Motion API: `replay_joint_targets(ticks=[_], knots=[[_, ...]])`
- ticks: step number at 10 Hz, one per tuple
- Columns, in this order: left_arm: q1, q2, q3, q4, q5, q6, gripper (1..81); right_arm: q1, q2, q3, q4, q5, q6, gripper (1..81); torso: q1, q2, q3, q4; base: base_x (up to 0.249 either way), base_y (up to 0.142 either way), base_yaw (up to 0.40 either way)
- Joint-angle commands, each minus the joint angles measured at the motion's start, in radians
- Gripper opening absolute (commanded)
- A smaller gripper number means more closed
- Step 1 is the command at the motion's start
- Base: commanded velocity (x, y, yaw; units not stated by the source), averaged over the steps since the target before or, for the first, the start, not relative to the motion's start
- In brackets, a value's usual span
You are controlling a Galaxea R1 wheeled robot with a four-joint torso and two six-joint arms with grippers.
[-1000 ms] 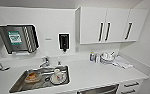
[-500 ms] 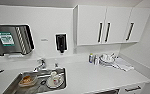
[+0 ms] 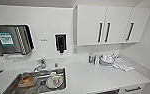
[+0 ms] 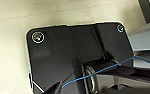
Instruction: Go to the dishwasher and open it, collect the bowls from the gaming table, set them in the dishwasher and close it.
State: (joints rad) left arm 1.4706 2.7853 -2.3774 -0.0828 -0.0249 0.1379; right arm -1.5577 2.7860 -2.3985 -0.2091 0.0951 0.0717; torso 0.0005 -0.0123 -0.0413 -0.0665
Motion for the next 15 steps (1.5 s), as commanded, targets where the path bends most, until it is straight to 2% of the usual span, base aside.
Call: replay_joint_targets(ticks=[1,2,3,5,6,7,8,9,10,11,13,15], knots=[[-0.06,0.046,-0.109,-0.038,0.053,-0.072,81.1,0.04,0.028,-0.06,-0.001,-0.063,0.0,81.1,0.0,0.0,0.0,0.0,0.0,0.0,0.0],[-0.062,0.089,-0.197,-0.057,0.054,-0.121,81.1,0.04,0.071,-0.123,-0.001,-0.08,0.0,81.1,0.0,0.0,0.0,0.0,0.0,0.0,0.0],[-0.062,0.14,-0.297,-0.057,0.054,-0.126,81.1,0.043,0.127,-0.216,0.001,-0.103,0.007,81.1,0.0,0.0,0.0,0.0,0.0,0.0,0.0],[-0.062,0.212,-0.42,-0.048,0.054,-0.118,81.1,0.046,0.213,-0.368,-0.001,-0.13,0.007,81.1,0.0,0.0,0.0,0.0,0.0,0.0,0.0],[-0.062,0.217,-0.43,-0.037,0.057,-0.109,81.1,0.04,0.238,-0.419,-0.003,-0.13,0.0,81.1,0.0,0.0,0.0,0.0,0.0,0.0,0.0],[-0.062,0.212,-0.421,0.022,0.062,-0.1,81.1,0.03,0.231,-0.43,0.004,-0.13,0.006,81.1,0.0,0.0,0.0,0.0,0.0,0.0,0.0],[-0.06,0.203,-0.399,0.057,0.062,-0.1,81.1,0.026,0.214,-0.398,0.004,-0.129,0.008,81.1,0.0,0.0,0.0,0.0,0.0,0.0,0.0],[-0.06,0.174,-0.349,0.057,0.062,-0.1,81.1,0.024,0.174,-0.323,0.004,-0.129,0.008,81.1,0.0,0.0,0.0,0.0,0.0,0.0,0.0],[-0.059,0.131,-0.276,0.06,0.063,-0.1,81.1,0.023,0.117,-0.22,0.004,-0.13,0.008,81.1,0.064,-0.1,0.0,0.0,0.0,0.0,0.0],[-0.057,0.055,-0.153,0.057,0.062,-0.1,81.1,0.023,0.018,-0.052,0.005,-0.13,0.013,81.1,0.065,-0.103,0.0,0.0,0.0,0.0,0.0],[-0.057,-0.075,0.054,0.06,0.06,-0.1,81.1,0.036,-0.144,0.202,0.005,-0.129,0.013,81.1,0.089,-0.142,0.0,0.0,0.0,0.0,0.0],[-0.059,-0.172,0.202,0.06,0.06,-0.1,81.1,0.047,-0.249,0.343,0.005,-0.129,0.014,81.1,0.134,-0.214,0.0,0.0,0.0,0.0,0.0]])
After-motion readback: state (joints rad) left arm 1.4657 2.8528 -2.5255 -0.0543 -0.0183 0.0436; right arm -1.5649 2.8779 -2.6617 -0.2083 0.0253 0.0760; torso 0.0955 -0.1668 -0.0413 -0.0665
